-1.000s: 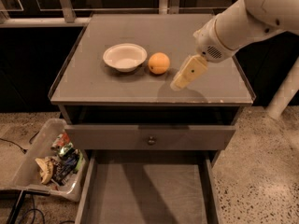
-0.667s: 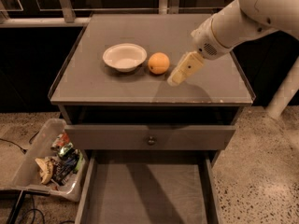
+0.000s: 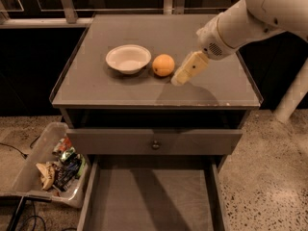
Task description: Place orange into middle drawer
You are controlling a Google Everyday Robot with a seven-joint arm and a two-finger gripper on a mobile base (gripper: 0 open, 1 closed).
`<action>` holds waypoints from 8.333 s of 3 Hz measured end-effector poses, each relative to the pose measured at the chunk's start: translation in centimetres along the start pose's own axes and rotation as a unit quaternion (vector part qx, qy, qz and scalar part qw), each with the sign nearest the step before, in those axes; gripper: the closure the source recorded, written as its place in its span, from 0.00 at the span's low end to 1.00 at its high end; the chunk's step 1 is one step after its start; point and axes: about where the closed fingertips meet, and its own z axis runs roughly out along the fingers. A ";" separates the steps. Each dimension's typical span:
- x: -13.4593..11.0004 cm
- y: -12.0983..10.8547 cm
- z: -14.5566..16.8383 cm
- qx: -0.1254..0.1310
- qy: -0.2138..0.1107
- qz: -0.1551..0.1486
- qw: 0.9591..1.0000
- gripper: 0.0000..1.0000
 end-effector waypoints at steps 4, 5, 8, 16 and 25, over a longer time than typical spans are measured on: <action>-2.6 -2.7 7.9 -0.017 -0.028 0.037 0.999 0.00; -1.7 -2.8 11.3 -0.037 -0.014 0.057 0.998 0.00; -1.7 -2.8 11.3 -0.037 -0.014 0.057 0.998 0.42; -0.3 4.4 -4.1 0.002 -0.099 0.008 0.995 1.00; 21.8 23.5 12.4 -0.051 -0.012 0.182 0.982 1.00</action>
Offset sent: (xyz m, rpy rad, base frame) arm 0.0705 0.0424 -0.0065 0.1415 -0.0076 -0.0003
